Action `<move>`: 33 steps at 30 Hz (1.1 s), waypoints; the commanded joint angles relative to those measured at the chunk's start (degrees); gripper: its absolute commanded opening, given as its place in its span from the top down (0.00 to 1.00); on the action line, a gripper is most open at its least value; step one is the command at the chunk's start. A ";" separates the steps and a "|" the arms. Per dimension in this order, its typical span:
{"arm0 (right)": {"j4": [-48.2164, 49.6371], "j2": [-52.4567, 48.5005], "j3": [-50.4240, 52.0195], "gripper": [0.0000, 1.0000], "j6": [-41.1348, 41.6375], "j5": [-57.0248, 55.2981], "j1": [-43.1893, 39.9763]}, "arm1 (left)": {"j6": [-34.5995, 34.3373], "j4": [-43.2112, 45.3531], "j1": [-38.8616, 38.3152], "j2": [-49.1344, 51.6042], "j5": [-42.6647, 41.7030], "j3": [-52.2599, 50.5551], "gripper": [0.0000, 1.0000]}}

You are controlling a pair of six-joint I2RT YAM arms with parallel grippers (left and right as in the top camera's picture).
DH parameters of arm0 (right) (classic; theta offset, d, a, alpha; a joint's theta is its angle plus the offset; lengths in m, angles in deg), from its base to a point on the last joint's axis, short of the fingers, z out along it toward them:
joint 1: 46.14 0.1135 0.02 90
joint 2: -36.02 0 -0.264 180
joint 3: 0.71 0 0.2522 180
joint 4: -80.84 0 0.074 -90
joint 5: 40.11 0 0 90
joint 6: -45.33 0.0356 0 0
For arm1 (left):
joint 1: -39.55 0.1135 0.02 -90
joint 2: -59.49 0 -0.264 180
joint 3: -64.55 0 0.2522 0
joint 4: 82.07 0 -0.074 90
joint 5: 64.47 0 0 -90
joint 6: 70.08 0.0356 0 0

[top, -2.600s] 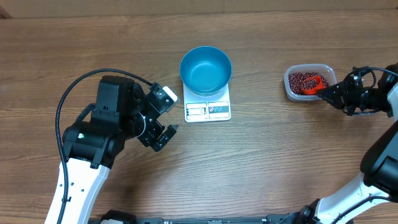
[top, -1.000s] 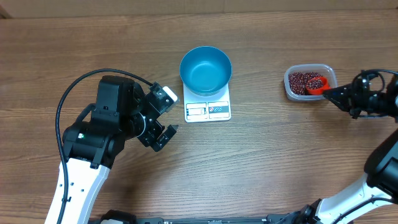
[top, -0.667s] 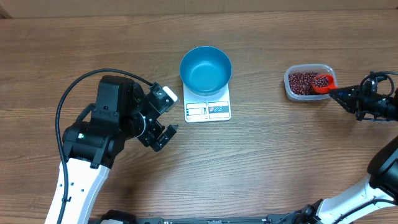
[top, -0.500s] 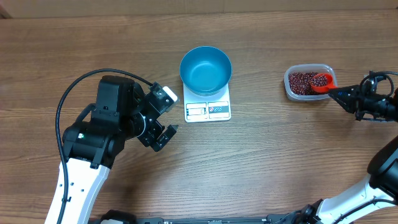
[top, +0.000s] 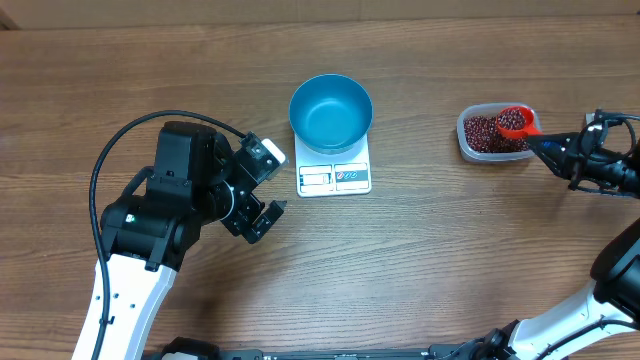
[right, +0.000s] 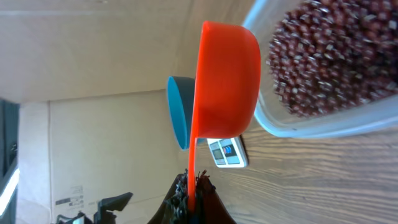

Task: Scoop item into bowl and weigh 150g on scale
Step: 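Lift the filled red scoop out of the tub with the right gripper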

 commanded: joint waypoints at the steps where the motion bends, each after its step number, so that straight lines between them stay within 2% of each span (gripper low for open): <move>1: -0.37 -0.02 0.22 0.96 -2.62 4.44 -0.04 | -0.61 0.20 0.28 0.20 0.20 1.40 0.00; 12: -0.44 -0.02 0.22 0.96 -3.87 6.38 4.22 | -0.61 0.20 0.28 0.20 0.20 1.40 0.00; 33: 4.24 -0.02 0.11 0.96 -1.77 9.97 27.43 | -0.61 0.20 0.28 0.20 0.20 1.40 0.00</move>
